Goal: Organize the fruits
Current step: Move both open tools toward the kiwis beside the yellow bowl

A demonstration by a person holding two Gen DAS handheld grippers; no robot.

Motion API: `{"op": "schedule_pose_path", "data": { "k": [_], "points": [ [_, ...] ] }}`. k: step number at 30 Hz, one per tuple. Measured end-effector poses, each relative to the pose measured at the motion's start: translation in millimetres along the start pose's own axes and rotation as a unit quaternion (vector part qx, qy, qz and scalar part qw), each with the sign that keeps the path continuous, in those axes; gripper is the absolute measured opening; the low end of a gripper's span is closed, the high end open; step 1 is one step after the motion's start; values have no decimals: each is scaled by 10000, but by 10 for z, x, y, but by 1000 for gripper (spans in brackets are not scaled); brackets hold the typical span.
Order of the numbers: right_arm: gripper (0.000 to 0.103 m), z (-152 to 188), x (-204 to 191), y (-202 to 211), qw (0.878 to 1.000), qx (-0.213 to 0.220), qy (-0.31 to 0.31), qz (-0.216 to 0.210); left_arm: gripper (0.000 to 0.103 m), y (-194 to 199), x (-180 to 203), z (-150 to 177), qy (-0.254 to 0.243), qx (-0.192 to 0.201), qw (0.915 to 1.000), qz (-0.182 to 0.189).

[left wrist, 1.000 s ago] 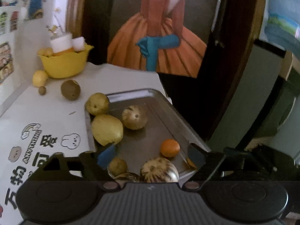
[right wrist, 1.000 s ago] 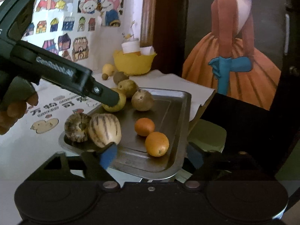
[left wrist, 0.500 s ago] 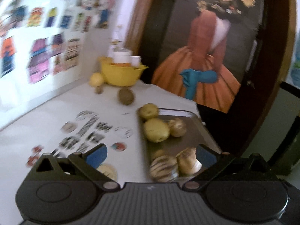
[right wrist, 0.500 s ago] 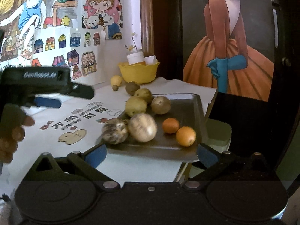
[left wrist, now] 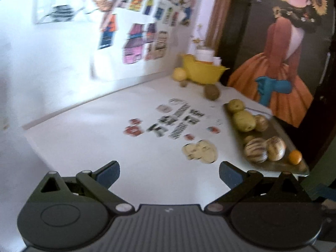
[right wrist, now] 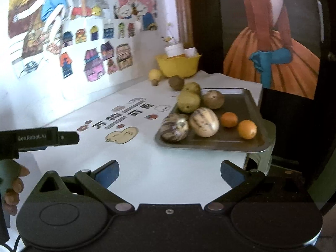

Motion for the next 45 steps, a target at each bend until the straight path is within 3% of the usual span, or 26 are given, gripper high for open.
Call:
{"op": "schedule_pose_path", "data": {
  "k": [7, 15, 25, 33, 40, 45],
  "points": [
    [102, 3, -238, 73, 9998, 44, 93, -142, 103, 207, -307, 109, 277, 1, 9995, -166],
    [102, -135, -298, 6, 9993, 112, 279, -200, 103, 183, -556, 71, 426, -64, 9975, -562],
    [102, -729, -231, -252, 9963, 162, 754, -373, 103, -22, -597, -351, 36, 9, 9981, -621],
    [102, -1278, -97, -488, 9944, 443, 894, -343, 103, -461, -385, -885, -284, -48, 9990, -339],
    [102, -1590, 76, -759, 9942, 608, 817, -336, 103, -1033, -80, -1267, -1037, -151, 9936, -418],
    [102, -1667, 234, -1082, 9962, 363, 746, -265, 103, -1435, 63, -1381, -1447, -235, 9884, -403]
  ]
}}
Point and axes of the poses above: each gripper's, at about its wrist camera, not at the fingertips, and y roughly against the way its jaws point, x to its right, z to its underside, the point moved 9 cm from there along -y, roughly the way its jaws point, and after that the axes turned 4 degrees about -x, right-handed, at the moved point
